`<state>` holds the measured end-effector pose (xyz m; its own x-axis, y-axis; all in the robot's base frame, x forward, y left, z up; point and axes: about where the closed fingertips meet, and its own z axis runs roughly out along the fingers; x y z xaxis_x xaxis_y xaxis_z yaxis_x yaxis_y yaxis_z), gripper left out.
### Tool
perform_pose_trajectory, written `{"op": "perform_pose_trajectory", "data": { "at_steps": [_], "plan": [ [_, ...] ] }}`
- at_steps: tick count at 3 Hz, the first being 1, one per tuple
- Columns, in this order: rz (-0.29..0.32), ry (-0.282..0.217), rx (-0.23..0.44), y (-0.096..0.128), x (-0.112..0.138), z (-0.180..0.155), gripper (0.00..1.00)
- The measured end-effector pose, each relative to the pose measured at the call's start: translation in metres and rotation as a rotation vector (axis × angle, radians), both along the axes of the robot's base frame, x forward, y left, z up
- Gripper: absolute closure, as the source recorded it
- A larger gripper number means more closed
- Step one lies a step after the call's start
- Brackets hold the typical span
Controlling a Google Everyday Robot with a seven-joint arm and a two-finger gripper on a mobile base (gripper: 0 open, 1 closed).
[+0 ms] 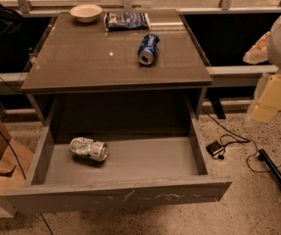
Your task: Pick 7up can from top drawer and place on counter
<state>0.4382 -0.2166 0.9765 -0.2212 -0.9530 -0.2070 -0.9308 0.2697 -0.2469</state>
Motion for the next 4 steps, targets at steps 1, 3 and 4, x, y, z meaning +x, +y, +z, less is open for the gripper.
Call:
{"op": "perform_pose_trajectory", "data": {
  "at_steps": [1,3,4],
  "plan": [
    [0.009,-0.002,0.007,0.002,0.0,-0.002,0.0],
    [0.114,0.021,0.125,0.051,-0.001,-0.038,0.0],
    [0.165,0.011,0.202,0.079,0.018,-0.054,0.0]
  ]
}}
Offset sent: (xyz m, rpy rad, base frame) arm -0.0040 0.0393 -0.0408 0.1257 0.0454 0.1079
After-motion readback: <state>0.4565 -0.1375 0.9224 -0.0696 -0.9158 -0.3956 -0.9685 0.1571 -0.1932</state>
